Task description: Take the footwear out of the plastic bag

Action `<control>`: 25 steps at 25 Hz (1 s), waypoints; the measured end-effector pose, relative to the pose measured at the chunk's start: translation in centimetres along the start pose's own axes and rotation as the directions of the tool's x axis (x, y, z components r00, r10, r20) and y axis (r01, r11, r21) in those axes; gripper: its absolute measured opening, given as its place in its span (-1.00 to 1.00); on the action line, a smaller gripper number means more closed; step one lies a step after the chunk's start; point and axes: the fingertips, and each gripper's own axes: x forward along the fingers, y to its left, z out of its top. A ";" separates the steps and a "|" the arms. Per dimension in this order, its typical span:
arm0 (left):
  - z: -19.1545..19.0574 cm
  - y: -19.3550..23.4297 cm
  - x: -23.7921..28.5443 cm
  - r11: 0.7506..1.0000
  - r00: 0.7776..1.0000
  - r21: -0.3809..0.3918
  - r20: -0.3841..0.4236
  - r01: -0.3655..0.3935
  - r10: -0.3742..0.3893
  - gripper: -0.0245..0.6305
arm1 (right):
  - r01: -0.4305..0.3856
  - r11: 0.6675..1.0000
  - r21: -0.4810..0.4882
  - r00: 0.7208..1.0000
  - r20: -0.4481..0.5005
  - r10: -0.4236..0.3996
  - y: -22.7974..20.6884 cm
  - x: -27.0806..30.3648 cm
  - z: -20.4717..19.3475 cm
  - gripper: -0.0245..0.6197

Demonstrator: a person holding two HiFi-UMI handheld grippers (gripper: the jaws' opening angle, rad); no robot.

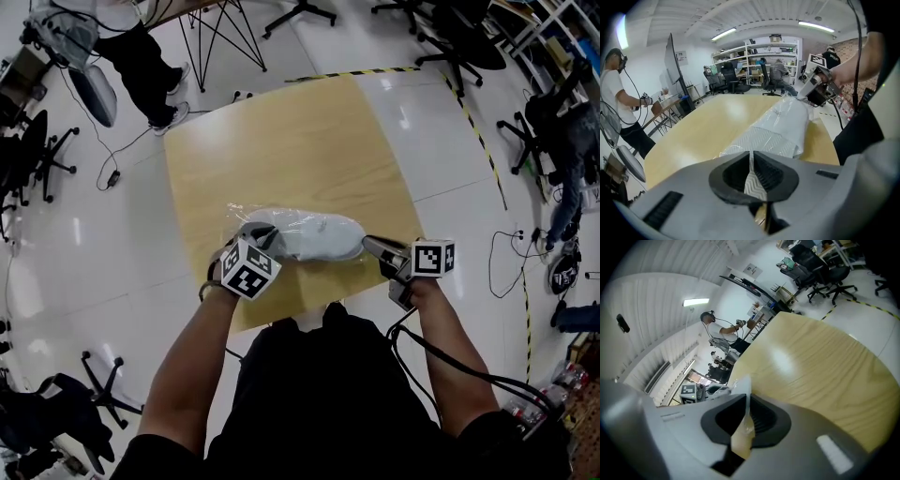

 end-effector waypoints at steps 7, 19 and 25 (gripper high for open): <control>0.2 0.4 -0.1 0.995 0.997 0.074 -0.018 -0.073 0.074 -0.74 | -0.017 0.999 -0.027 1.000 0.024 0.018 1.7 -0.3 0.7 -0.83; -0.1 1.0 -0.3 0.986 0.992 0.127 -0.060 -0.105 0.113 -0.86 | 0.068 0.997 -0.028 0.997 0.034 -0.067 1.0 -1.5 2.8 -0.84; -1.6 2.4 -0.4 0.983 0.981 0.128 -0.121 -0.133 0.149 -0.89 | 0.092 0.995 0.025 0.994 0.049 -0.093 -0.7 -2.5 1.8 -0.84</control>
